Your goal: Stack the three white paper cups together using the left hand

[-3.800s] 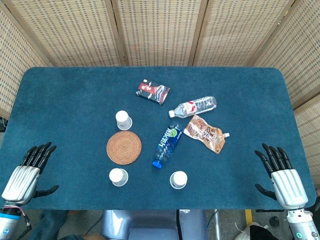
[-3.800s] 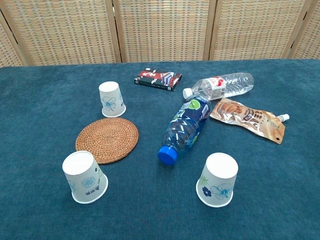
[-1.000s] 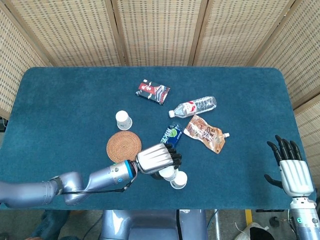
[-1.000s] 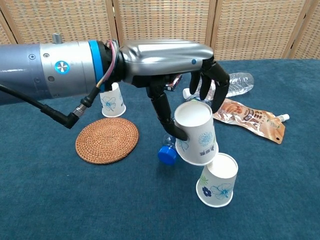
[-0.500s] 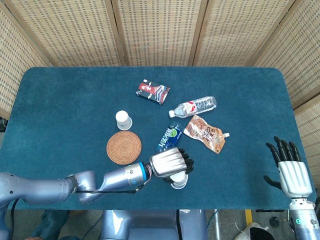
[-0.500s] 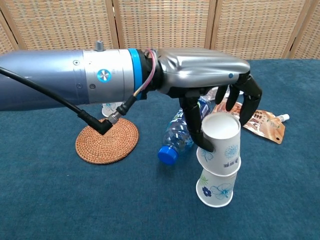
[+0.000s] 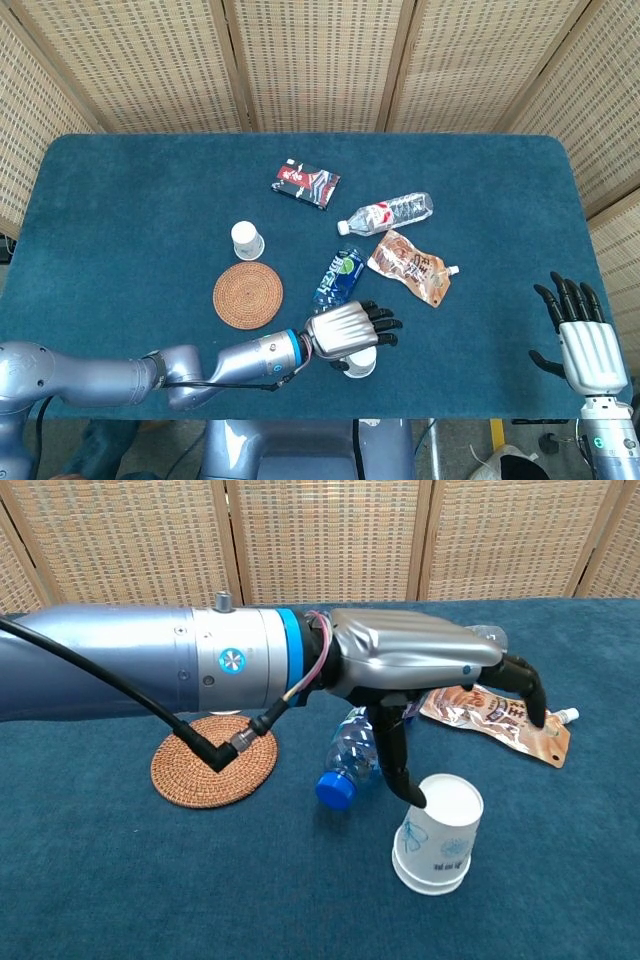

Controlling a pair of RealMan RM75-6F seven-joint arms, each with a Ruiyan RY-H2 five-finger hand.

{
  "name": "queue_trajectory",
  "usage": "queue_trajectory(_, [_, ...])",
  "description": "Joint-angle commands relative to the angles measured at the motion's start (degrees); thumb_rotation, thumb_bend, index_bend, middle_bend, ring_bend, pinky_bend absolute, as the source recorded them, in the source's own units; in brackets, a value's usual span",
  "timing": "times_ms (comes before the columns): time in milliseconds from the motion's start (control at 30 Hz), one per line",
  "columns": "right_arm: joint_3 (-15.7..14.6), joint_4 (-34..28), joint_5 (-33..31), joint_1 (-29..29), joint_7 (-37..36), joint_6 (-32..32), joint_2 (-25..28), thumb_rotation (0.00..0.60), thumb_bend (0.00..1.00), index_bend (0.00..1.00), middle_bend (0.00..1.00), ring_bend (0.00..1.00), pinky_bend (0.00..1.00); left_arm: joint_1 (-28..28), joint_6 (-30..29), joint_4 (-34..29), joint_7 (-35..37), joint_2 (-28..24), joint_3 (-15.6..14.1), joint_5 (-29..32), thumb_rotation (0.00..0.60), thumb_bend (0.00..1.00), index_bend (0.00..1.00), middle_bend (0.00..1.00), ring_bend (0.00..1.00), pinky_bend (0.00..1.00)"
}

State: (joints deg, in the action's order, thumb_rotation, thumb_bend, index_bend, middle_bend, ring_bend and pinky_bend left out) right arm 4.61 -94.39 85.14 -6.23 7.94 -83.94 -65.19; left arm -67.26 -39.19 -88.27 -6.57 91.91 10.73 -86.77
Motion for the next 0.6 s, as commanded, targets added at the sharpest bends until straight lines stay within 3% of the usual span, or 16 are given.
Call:
queue_trajectory(33, [0.0, 0.0, 0.0, 0.0, 0.0, 0.0, 0.0, 0.6, 0.0, 0.16, 0.0, 0.0, 0.0, 0.3, -1.1, -0.3, 0.8, -0.7, 0.4, 0.4, 0.6, 0.0, 0.0, 0.0, 0.0, 0.01])
queue_trajectory(267, [-0.3, -0.1, 0.5, 0.0, 0.2, 0.0, 0.0, 0.6, 0.0, 0.16, 0.0, 0.0, 0.0, 1.9, -3.3, 2.5, -1.4, -5.6, 3.4, 6.0, 0.6, 0.0, 0.07, 0.0, 0.0, 0.01])
queue_trajectory(600, [-0.4, 0.0, 0.2, -0.2, 1.2, 0.4, -0.5, 0.6, 0.0, 0.17, 0.0, 0.0, 0.0, 3.6, 1.9, 19.7, -5.1, -5.5, 4.3, 23.9, 0.6, 0.0, 0.15, 0.0, 0.04, 0.07])
